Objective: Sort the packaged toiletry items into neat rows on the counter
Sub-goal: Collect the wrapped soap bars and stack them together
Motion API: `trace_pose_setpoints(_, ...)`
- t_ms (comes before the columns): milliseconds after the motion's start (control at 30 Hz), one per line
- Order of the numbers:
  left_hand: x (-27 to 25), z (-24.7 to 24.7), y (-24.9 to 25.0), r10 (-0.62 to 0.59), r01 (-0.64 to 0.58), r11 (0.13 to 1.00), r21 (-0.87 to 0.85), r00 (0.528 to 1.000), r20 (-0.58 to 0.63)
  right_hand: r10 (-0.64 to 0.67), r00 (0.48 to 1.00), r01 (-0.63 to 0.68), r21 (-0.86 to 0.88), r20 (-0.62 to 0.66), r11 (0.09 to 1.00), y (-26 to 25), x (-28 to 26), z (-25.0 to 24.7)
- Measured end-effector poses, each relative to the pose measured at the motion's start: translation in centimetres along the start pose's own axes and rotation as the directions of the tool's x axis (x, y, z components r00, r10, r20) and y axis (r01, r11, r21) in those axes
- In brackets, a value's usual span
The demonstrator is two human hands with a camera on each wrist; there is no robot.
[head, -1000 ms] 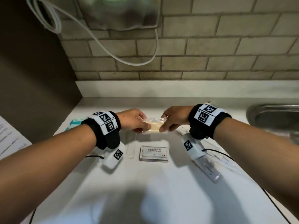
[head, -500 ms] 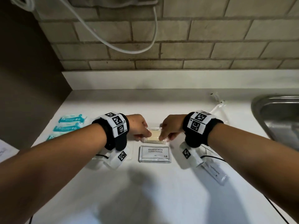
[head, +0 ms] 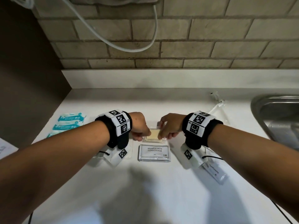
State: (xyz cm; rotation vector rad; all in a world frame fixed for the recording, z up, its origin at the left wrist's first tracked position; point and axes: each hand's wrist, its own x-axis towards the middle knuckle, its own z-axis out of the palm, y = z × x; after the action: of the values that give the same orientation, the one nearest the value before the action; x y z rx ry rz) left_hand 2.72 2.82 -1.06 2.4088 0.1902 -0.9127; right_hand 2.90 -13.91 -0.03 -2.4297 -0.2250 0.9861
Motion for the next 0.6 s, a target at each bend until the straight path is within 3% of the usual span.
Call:
trace_pose_setpoints(133,-0.5,0.0,0.3,-0.013,0.013,1.000,-0.001,0.999,-0.033,-0.013,0.999,0.012,-0.044,-0.031,0.999,0.0,-0.8,-0.1)
trace_pose_setpoints(200,-1.2,-0.6,0.7,0.006,-0.001,0.997,0.078,0.998,-0.059,-0.025,0.998,0.019,-0.090,-0.065,0.996,0.1,-1.7,-0.6)
trace_pose_setpoints(333,-3.2,-1.9,2.8,0.185,-0.134,0.927,0.350,0.975,-0.119,-0.036,0.987,0.002,-0.211,-0.159,0.977,1.5,-4.8,-2.2)
trace_pose_setpoints(467,-4.7,0.2,6.6,0.365,-0.299,0.850,0.433,0.928,-0.076,0.018,0.977,-0.095,-0.360,-0.211,0.928,4.8,-8.7,-2.9)
trace_pose_setpoints(600,-6.2,5.0,10.3,0.485,-0.452,0.796,0.402,0.874,0.023,0.096,0.969,-0.189,-0.437,-0.227,0.879,8.8,-11.3,-2.2)
